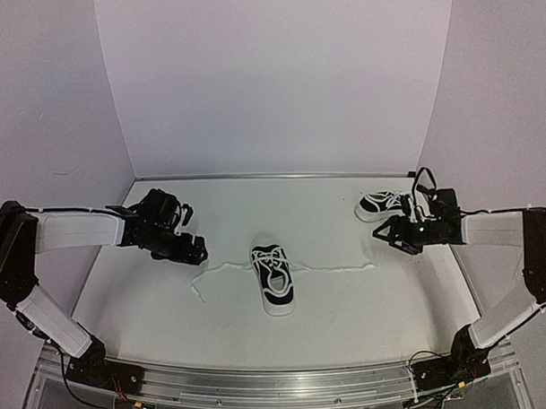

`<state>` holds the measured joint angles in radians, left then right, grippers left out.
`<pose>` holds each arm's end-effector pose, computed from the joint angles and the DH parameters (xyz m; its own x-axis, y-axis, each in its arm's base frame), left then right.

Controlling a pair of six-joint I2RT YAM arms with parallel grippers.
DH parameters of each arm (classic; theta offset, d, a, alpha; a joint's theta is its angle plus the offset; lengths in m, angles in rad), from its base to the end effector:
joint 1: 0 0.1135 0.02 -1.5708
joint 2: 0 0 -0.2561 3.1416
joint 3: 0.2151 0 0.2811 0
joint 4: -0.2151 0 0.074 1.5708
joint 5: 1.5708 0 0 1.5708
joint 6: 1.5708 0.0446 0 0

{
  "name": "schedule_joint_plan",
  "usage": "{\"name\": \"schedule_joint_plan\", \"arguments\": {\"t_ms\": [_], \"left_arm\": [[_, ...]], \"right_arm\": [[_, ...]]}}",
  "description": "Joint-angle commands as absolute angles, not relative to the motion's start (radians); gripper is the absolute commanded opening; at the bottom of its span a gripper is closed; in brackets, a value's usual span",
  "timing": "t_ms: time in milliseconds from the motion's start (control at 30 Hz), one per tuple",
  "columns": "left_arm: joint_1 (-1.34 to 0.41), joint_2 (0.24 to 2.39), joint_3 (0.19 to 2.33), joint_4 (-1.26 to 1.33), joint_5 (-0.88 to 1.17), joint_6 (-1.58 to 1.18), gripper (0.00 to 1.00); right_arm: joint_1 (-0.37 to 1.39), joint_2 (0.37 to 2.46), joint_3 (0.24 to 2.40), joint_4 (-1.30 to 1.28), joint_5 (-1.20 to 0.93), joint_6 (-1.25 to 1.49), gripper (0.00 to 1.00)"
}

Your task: Tie the shoes

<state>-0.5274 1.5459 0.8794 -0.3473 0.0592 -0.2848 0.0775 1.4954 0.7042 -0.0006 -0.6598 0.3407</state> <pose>0.2832 -0.1680 0.1463 -0.8527 0.1721 -0.4932 0.3020 0.9328 -0.1967 0.3101 0.0515 0.1380 -0.8326 0.2002 -0.5164 -0.2252 0.7295 0.6459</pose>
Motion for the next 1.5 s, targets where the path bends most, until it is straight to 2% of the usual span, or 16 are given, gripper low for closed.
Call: {"name": "schedule_joint_plan", "arguments": {"t_ms": [0,67,233,300,367,433,533,800,1000,1267,1467], "left_arm": [[-0.563,1.426,0.977,-0.300,-0.066,-0.170,0.99],[-0.563,1.408,0.998,-0.270,-0.093,-0.156,0.99],[-0.563,1.359,1.004,-0.144,-0.140,-0.108,0.99],[-0.563,1.359,0.989,-0.044,-0.218,-0.048,0.99],[-0.562,1.389,1.046,-0.101,-0.146,0.075,1.00],[-0.560,1.444,1.106,-0.206,0.017,0.153,0.99],[-0.566,1.539,1.123,-0.308,0.126,0.239,0.99],[-0.571,1.621,1.074,-0.332,0.250,0.369,0.99],[-0.578,1.810,1.237,-0.505,0.282,0.466,0.86],[-0.599,1.933,1.339,-0.576,0.288,0.534,0.79],[-0.611,2.045,1.416,-0.633,0.246,0.579,0.65]], "right_arm": [[0.128,1.364,0.859,0.028,-0.659,0.278,0.88],[0.164,1.334,0.924,0.028,-0.630,0.239,0.97],[0.262,1.331,1.093,0.033,-0.503,0.119,0.98],[0.262,1.380,1.141,0.043,-0.423,0.161,0.98],[0.262,1.462,1.204,0.046,-0.325,0.228,0.98],[0.247,1.564,1.281,0.025,-0.430,0.161,0.98],[0.225,1.672,1.309,0.032,-0.746,0.158,0.98],[0.241,1.675,1.237,0.028,-0.774,0.085,0.98],[0.240,1.681,1.219,0.014,-0.774,0.086,0.98],[0.244,1.671,1.190,0.000,-0.774,0.075,0.98],[0.248,1.665,1.192,-0.041,-0.747,0.056,0.98]]}}
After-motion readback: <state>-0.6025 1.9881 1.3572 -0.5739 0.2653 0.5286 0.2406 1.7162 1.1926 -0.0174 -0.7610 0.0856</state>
